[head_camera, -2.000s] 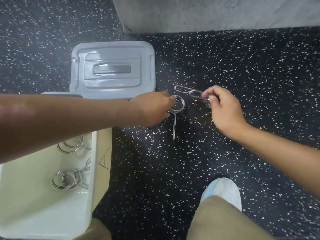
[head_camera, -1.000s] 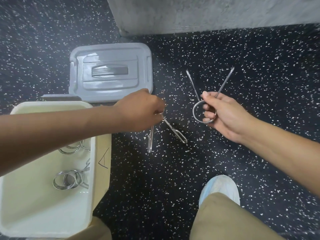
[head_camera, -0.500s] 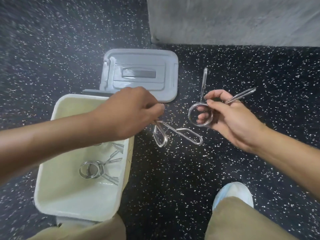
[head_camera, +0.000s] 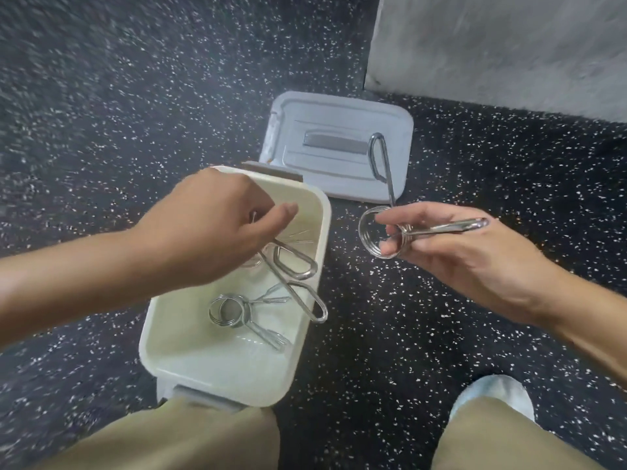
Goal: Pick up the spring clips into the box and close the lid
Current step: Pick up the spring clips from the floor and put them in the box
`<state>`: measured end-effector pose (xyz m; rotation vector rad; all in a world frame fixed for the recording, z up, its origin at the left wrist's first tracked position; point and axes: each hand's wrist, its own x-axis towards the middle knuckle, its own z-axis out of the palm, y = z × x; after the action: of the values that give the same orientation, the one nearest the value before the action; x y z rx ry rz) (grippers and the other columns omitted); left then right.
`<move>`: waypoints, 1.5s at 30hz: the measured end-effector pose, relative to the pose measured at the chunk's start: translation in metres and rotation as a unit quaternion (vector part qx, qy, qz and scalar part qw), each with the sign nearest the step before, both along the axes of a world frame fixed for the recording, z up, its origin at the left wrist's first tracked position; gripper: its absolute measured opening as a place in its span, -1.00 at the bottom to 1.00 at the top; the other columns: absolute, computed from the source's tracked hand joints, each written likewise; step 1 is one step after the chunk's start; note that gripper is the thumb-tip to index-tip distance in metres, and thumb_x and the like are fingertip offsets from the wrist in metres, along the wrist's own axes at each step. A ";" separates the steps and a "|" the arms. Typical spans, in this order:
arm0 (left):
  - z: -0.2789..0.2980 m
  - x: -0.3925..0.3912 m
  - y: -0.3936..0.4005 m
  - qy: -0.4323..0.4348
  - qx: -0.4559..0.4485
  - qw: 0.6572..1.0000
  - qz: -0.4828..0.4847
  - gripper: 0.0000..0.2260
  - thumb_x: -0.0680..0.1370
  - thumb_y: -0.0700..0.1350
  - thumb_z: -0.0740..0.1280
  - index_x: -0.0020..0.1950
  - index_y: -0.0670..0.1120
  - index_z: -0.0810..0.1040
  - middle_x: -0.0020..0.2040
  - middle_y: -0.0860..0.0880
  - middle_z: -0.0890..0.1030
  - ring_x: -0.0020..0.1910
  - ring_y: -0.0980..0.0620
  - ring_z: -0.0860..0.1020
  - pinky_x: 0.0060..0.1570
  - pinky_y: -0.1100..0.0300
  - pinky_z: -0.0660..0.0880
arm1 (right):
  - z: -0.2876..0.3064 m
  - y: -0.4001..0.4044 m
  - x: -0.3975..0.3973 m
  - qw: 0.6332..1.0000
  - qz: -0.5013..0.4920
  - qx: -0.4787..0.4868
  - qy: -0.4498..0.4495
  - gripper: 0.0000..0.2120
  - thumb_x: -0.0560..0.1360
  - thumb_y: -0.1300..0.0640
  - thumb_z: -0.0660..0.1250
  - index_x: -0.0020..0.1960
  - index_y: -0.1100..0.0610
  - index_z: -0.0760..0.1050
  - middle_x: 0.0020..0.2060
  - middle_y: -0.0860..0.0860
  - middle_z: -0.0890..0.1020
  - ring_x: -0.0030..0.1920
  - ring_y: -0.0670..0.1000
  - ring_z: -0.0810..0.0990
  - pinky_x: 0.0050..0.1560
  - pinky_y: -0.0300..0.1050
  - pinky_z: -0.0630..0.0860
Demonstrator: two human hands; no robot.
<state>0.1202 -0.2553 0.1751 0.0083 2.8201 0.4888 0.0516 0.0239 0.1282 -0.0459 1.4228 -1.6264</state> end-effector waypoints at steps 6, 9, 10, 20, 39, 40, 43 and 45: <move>-0.016 0.027 -0.036 -0.092 -0.035 0.995 -0.035 -0.59 0.56 0.15 -0.03 -0.33 -0.08 0.33 -0.46 -0.03 0.40 -0.44 0.02 0.41 -0.36 0.05 0.34 | 0.000 -0.024 0.010 1.000 -0.010 -0.016 -0.011 -0.79 0.54 0.29 0.28 0.06 0.32 0.65 -0.12 0.31 0.64 0.02 0.19 0.62 0.28 0.01 0.53; -0.029 0.037 -0.047 -0.189 -0.068 0.978 -0.054 -0.68 0.56 0.10 0.09 -0.26 -0.08 0.39 -0.37 0.00 0.45 -0.35 -0.01 0.44 -0.30 0.06 0.40 | 0.001 -0.035 0.013 0.999 -0.040 0.016 -0.027 -0.86 0.51 0.23 0.35 -0.02 0.32 0.56 -0.14 0.25 0.62 0.02 0.26 0.61 0.21 -0.01 0.58; -0.035 0.038 -0.050 -0.223 -0.083 0.969 -0.063 -0.71 0.55 0.10 0.14 -0.24 -0.07 0.41 -0.34 0.01 0.46 -0.33 0.01 0.44 -0.30 0.08 0.39 | 0.002 -0.038 0.013 0.998 -0.040 0.030 -0.023 -0.86 0.48 0.22 0.36 -0.03 0.30 0.53 -0.15 0.23 0.62 0.02 0.26 0.60 0.23 0.01 0.57; -0.089 0.051 -0.028 -0.295 -0.193 0.903 -0.247 -0.70 0.67 0.06 0.13 -0.02 -0.11 0.54 -0.29 -0.04 0.45 -0.24 -0.17 0.49 -0.19 0.08 0.50 | -0.008 -0.061 0.016 0.994 -0.018 0.106 0.032 -0.54 0.28 0.20 0.55 0.12 0.21 0.48 -0.27 0.14 0.67 -0.11 0.24 0.70 0.20 0.16 0.59; -0.130 0.068 -0.016 -0.291 -0.160 0.934 -0.133 -0.66 0.63 -0.01 0.28 0.34 -0.15 0.42 0.15 -0.15 0.60 0.07 -0.21 0.63 -0.24 0.10 0.34 | 0.014 -0.063 0.010 0.955 0.197 0.137 0.175 -0.65 0.28 0.05 0.56 0.05 -0.02 0.65 -0.06 0.06 0.76 -0.02 0.14 0.73 0.11 -0.05 0.62; -0.130 0.069 -0.017 -0.275 -0.150 0.941 -0.127 -0.62 0.62 0.00 0.30 0.36 -0.15 0.35 0.16 -0.15 0.57 0.06 -0.21 0.62 -0.26 0.08 0.31 | 0.015 -0.064 0.010 0.953 0.197 0.141 0.183 -0.58 0.27 0.06 0.57 0.12 -0.04 0.63 -0.09 0.06 0.75 -0.04 0.12 0.73 0.08 -0.08 0.62; -0.128 0.072 -0.021 -0.233 -0.158 0.949 -0.139 -0.58 0.61 0.00 0.31 0.39 -0.13 0.29 0.21 -0.14 0.44 0.03 -0.22 0.61 -0.28 0.05 0.30 | 0.016 -0.064 0.012 0.944 0.201 0.165 0.201 -0.48 0.26 0.00 0.57 0.21 -0.10 0.61 -0.12 0.02 0.75 -0.06 0.01 0.74 0.10 -0.14 0.59; -0.127 0.073 -0.024 -0.202 -0.177 0.951 -0.154 -0.58 0.61 0.02 0.30 0.39 -0.12 0.30 0.20 -0.13 0.41 -0.03 -0.20 0.62 -0.31 0.01 0.38 | 0.014 -0.065 0.013 0.945 0.195 0.175 0.195 -0.56 0.28 0.03 0.56 0.16 -0.08 0.65 -0.10 0.01 0.76 -0.05 0.01 0.74 0.15 -0.10 0.58</move>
<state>0.1937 -0.2789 0.0481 0.2446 2.4002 -0.0837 0.0651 -0.0416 0.1423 -0.4372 1.8498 -1.0581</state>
